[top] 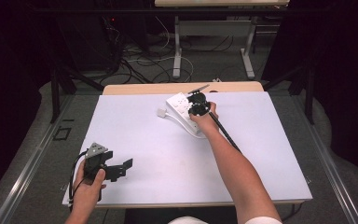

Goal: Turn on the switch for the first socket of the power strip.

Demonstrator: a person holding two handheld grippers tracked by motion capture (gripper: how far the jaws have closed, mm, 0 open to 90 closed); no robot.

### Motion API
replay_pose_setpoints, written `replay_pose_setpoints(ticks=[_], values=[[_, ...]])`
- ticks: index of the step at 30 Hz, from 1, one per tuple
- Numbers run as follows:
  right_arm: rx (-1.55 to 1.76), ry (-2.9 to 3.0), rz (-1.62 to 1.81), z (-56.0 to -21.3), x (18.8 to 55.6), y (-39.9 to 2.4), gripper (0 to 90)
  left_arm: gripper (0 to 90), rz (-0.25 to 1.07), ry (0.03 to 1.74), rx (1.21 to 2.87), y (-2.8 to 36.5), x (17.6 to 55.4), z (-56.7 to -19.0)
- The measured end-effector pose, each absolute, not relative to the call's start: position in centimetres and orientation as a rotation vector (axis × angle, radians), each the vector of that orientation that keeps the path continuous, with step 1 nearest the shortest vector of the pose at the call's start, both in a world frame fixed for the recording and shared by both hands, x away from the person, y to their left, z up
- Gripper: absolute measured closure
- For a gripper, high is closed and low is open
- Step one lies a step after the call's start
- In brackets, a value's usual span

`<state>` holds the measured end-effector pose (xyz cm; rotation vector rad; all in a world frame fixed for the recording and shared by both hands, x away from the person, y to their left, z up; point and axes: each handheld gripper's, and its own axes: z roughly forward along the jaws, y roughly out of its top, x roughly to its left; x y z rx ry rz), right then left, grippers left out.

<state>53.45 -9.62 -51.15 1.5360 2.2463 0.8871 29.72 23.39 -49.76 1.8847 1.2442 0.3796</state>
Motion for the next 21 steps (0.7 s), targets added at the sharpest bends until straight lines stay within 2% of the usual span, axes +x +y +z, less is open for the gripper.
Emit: replay_pose_setpoints(ticks=[21], values=[[1.580,2.249,0.872,-52.13,53.56,-9.29,90.0,11.8,0.382,1.239,1.886,23.35,29.77,-49.82]])
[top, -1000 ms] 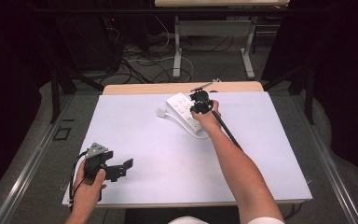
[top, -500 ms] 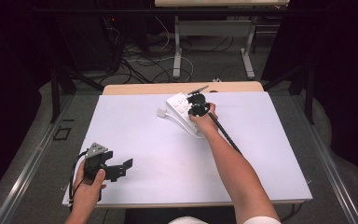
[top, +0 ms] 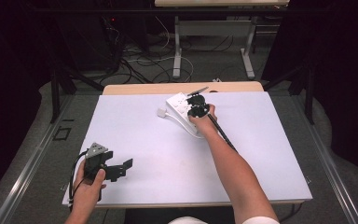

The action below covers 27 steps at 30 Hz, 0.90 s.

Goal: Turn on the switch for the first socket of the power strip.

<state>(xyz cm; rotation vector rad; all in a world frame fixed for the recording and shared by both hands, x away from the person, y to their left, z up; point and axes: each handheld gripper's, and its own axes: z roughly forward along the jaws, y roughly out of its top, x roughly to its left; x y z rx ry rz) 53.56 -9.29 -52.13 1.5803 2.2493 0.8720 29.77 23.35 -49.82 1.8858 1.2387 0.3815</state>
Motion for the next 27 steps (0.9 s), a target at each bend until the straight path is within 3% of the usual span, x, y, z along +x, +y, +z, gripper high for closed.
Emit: replay_pose_setpoints(ticks=[27], values=[[1.515,2.267,0.865,-52.48,53.25,-9.60,90.0,12.3,0.387,1.239,1.884,23.31,29.65,-49.75]])
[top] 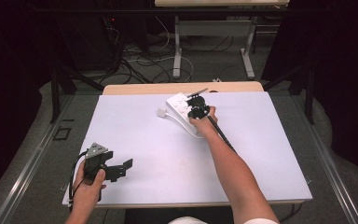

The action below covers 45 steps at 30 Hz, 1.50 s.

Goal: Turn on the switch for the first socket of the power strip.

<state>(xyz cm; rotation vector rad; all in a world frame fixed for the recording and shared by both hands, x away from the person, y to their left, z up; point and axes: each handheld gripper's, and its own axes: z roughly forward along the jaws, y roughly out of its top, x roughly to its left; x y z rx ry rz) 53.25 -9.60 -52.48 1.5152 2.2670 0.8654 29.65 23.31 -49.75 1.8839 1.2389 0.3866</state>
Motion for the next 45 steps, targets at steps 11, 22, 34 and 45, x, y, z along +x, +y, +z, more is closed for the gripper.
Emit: replay_pose_setpoints(ticks=[11,22,34,45], values=[[1.546,2.266,0.862,-52.4,53.0,-9.8,90.0,12.4,0.382,1.235,1.898,23.3,29.7,-49.7],[1.554,2.233,0.921,-52.6,53.1,-9.7,90.0,12.4,0.385,1.233,1.886,23.2,29.8,-49.8],[1.542,2.217,0.950,-52.3,52.9,-9.8,89.2,12.6,0.384,1.232,1.884,23.1,29.8,-49.8],[1.515,2.237,0.918,-51.5,52.5,-10.0,85.3,12.7,0.369,1.230,1.902,23.1,29.9,-49.9]])
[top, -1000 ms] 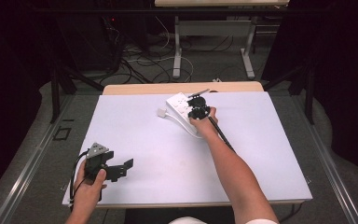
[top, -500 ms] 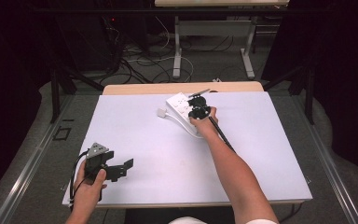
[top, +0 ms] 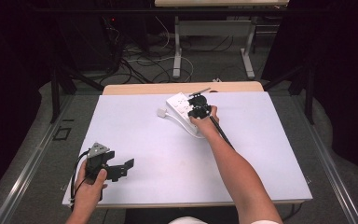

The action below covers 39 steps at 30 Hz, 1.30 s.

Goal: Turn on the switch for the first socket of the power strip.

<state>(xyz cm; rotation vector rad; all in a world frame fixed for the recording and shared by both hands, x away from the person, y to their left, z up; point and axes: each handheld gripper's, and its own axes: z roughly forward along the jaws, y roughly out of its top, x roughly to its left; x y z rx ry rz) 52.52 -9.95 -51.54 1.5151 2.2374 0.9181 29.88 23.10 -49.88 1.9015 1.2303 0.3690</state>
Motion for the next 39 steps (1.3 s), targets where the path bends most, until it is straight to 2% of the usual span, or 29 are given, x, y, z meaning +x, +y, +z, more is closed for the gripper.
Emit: replay_pose_setpoints(ticks=[22,39], values=[[1.461,2.275,0.973,-50.5,51.0,-10.6,72.4,12.8,0.369,1.237,1.896,23.1,29.8,-49.9],[1.477,2.256,0.987,-50.7,50.0,-13.1,54.3,13.0,0.373,1.234,1.903,23.2,29.9,-50.0]])
